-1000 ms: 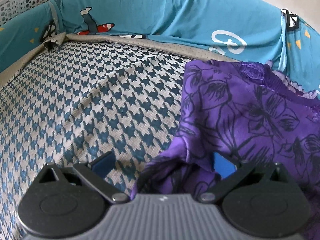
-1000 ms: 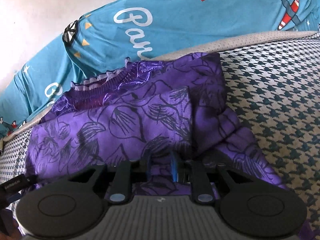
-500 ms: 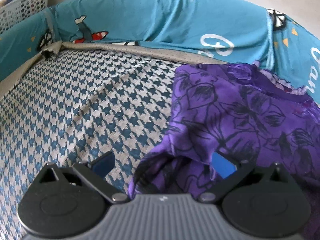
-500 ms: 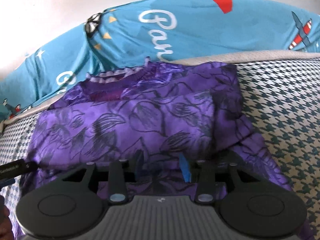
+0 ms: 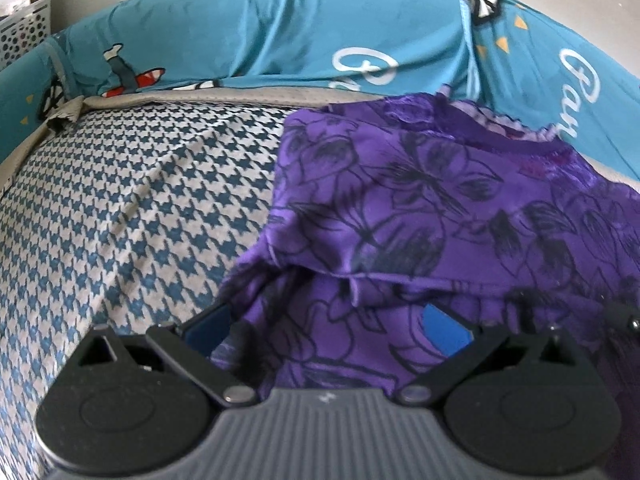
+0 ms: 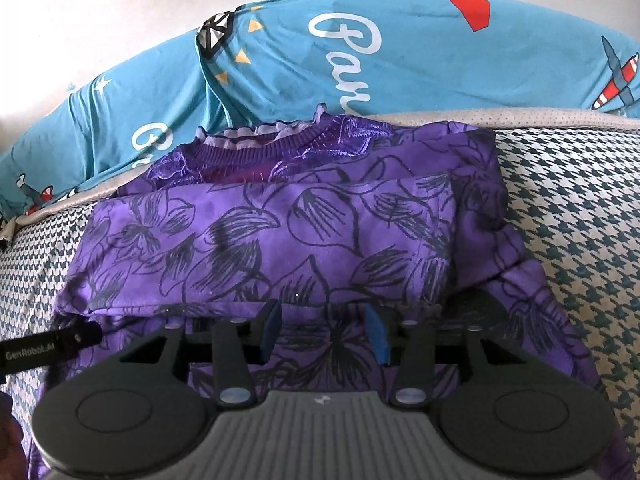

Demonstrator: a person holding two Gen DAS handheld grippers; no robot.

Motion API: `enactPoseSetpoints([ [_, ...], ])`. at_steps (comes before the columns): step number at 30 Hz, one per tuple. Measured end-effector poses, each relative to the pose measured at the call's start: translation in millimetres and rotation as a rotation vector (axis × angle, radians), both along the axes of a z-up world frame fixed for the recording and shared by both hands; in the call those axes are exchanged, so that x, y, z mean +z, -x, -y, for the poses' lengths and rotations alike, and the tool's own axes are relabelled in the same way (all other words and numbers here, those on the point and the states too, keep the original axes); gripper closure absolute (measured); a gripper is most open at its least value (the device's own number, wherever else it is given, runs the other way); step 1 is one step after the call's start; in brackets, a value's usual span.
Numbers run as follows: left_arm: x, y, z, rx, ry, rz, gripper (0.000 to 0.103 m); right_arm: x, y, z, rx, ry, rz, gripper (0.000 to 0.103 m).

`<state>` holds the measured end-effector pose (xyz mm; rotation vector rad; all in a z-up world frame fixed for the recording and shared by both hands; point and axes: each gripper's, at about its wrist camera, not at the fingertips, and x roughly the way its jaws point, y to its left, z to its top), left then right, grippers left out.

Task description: Fold clothes

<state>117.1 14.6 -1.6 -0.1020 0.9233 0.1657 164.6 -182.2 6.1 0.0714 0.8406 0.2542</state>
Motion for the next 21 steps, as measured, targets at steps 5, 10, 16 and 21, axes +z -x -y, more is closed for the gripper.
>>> enactPoseSetpoints([
  [5,-3,5,6,-0.025,-0.009,-0.012,0.0,-1,0,-1,0.002,-0.003,-0.012,0.057],
  [10,-5,7,13,-0.053,-0.009,-0.029,0.0,-2,0,-2,0.006,0.003,-0.021,0.057],
  [16,-5,9,18,-0.074,-0.012,-0.037,0.0,-5,-1,-3,0.006,0.012,-0.039,0.056],
  [21,0,12,21,-0.081,-0.023,-0.006,0.0,-5,-1,-3,0.004,0.008,-0.042,0.054],
])
